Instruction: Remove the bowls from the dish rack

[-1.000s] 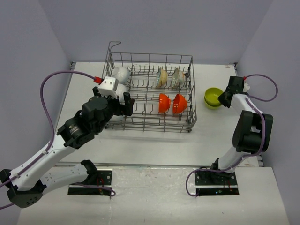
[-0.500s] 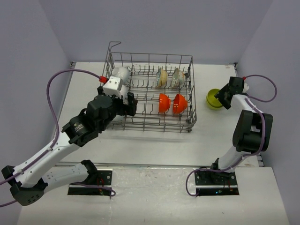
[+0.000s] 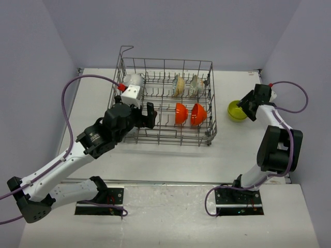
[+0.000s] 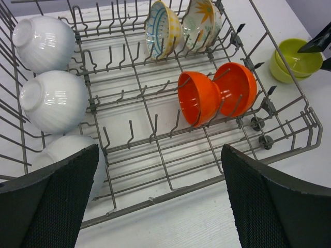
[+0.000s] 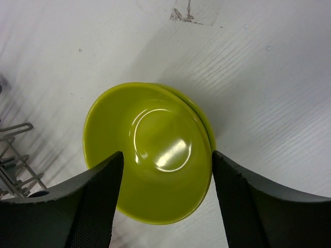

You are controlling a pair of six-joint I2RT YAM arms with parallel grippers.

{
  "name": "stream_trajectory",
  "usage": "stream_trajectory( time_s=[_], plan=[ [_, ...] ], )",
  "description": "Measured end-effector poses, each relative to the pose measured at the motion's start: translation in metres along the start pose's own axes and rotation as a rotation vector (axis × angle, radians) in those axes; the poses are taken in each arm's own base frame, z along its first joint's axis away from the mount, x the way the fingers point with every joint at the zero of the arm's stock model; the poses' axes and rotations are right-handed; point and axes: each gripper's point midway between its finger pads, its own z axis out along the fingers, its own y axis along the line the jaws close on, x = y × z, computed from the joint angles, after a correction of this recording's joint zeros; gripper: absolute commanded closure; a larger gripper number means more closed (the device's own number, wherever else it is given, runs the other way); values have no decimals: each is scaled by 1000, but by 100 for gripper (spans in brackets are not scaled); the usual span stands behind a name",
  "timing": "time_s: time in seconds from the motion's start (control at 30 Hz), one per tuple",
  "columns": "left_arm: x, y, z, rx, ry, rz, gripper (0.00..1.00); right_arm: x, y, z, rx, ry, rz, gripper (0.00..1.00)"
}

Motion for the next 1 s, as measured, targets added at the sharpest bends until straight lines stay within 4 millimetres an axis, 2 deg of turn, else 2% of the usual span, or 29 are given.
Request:
stream_trajectory(
  time_s=[0.1, 0.17, 0.23, 0.33, 0.4, 0.47, 0.57, 0.6, 0.77, 0.9, 1.0],
  plan=[
    [-1, -1, 0, 4, -3, -2, 0, 2, -2, 0, 9, 5, -8, 41],
    [-2, -2, 0, 8, -5, -3, 0, 4, -5, 1, 15, 8, -11, 50],
    [-2, -3, 1, 14, -8, -5, 0, 8, -9, 2, 27, 15, -14, 53],
    [-2, -5, 2, 21, -8, -6, 0, 10, -14, 3, 42, 13, -19, 66],
    [-1, -6, 3, 23, -4, -5, 0, 10, -15, 3, 42, 10, -15, 68],
    [0, -7, 4, 26, 0, -4, 0, 11, -16, 3, 43, 9, -14, 66],
    [1, -8, 6, 29, 4, -2, 0, 13, -17, 3, 40, 11, -12, 40],
    [2, -8, 7, 29, 5, -3, 0, 14, -18, 3, 42, 14, -13, 37],
    [2, -13, 12, 44, 0, -21, 0, 15, -15, -8, 17, 20, -11, 30],
    [9, -22, 26, 58, 22, -39, 0, 0, -5, -34, -34, -31, -5, 29],
    [17, -29, 40, 73, 49, -68, 0, -14, 9, -62, -112, -79, 2, 26]
  ],
)
